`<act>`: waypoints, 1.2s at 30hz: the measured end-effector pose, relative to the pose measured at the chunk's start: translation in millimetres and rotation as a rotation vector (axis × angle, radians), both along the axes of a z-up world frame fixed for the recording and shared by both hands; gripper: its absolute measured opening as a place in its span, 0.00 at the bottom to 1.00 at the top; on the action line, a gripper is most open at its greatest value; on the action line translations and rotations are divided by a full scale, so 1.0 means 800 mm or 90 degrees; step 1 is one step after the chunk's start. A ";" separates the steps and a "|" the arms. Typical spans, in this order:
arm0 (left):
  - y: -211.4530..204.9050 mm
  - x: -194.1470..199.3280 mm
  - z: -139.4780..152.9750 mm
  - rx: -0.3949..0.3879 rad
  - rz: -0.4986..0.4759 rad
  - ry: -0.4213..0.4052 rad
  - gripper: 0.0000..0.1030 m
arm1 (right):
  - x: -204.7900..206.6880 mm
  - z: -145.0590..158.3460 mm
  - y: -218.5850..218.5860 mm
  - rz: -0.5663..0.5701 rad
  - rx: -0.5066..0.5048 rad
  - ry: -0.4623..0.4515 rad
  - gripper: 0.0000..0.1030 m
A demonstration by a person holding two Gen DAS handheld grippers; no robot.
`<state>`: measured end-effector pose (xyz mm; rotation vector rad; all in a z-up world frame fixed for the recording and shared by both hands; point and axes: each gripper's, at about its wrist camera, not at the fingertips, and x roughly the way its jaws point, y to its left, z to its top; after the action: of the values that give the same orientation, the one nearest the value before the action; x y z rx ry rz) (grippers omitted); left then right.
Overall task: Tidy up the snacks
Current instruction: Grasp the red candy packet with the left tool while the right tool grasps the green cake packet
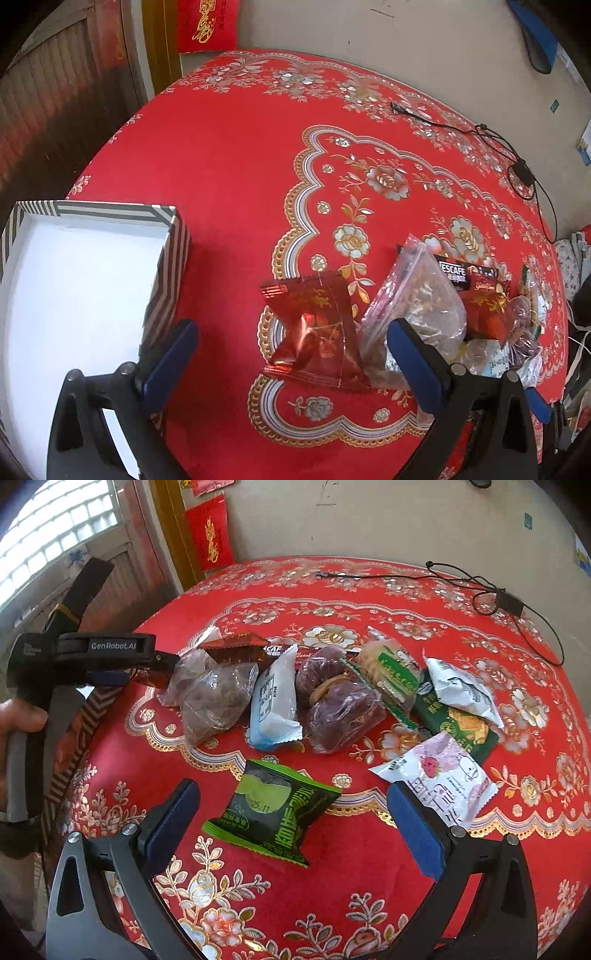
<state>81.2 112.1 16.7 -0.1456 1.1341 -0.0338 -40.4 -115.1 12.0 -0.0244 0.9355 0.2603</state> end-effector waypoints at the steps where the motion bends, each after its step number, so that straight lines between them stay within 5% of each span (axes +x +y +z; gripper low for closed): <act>1: -0.001 0.000 -0.001 0.004 0.000 -0.001 1.00 | 0.000 -0.001 0.002 -0.001 -0.006 0.001 0.99; 6: -0.003 0.003 -0.005 0.019 0.004 -0.003 1.00 | 0.002 -0.003 0.006 0.007 -0.009 0.000 0.91; 11: -0.003 0.004 -0.006 0.021 0.001 -0.006 0.94 | 0.005 -0.012 0.005 0.017 -0.002 0.015 0.69; 13: -0.006 0.004 -0.007 0.023 0.000 -0.005 0.77 | 0.004 -0.011 0.006 0.022 -0.008 0.009 0.65; 17: -0.014 0.000 -0.006 0.054 -0.012 -0.019 0.65 | 0.000 -0.010 0.008 0.038 -0.016 -0.001 0.58; 19: -0.015 -0.002 -0.003 0.049 -0.013 -0.026 0.44 | -0.001 -0.010 0.007 0.044 -0.014 -0.006 0.57; 36: -0.024 -0.087 0.039 0.061 -0.033 -0.136 0.44 | -0.022 0.018 0.024 0.078 -0.016 -0.057 0.56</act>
<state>11.9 93.3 47.9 -0.0253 0.9246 -0.0401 -58.0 -96.1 26.0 -0.1164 0.8486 0.3582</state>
